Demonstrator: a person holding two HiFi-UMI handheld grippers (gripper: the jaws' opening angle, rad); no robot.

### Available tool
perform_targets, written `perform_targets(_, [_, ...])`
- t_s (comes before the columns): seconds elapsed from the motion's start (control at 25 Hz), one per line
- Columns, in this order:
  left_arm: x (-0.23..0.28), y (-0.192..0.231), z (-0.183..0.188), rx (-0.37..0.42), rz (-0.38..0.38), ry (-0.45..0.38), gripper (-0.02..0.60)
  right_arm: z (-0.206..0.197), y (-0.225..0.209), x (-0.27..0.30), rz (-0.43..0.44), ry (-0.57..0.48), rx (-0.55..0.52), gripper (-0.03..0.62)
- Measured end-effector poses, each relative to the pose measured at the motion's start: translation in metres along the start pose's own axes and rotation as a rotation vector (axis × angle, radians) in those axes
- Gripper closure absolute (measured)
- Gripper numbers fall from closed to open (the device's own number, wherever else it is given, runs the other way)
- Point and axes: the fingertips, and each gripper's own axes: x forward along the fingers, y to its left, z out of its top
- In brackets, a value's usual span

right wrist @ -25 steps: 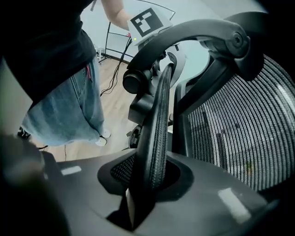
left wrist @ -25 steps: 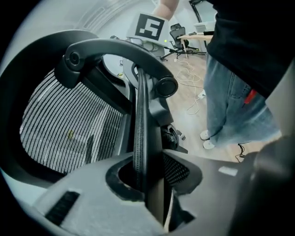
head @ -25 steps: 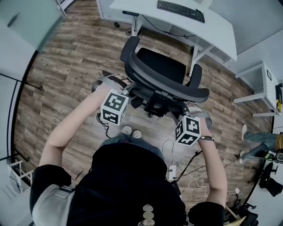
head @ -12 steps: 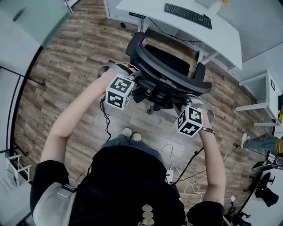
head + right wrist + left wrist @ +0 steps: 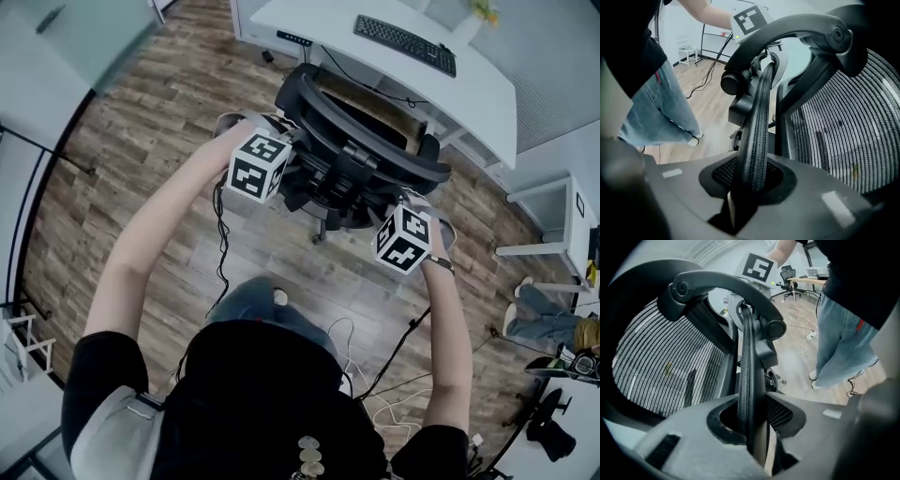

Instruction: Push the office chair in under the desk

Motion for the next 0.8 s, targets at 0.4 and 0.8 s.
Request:
perform_targets(0.4, [0.038,0.070,-0.006,-0.004,0.013,0.004,0.466,-0.038,-0.068,0.022,-0.008,0.006,-0.005,0.487])
perform_targets(0.8, [0.080,0.165,-0.027,0.024,0.012,-0.007,0.468,-0.070,-0.161,0.055,-0.013,0.011,0.016,0.486])
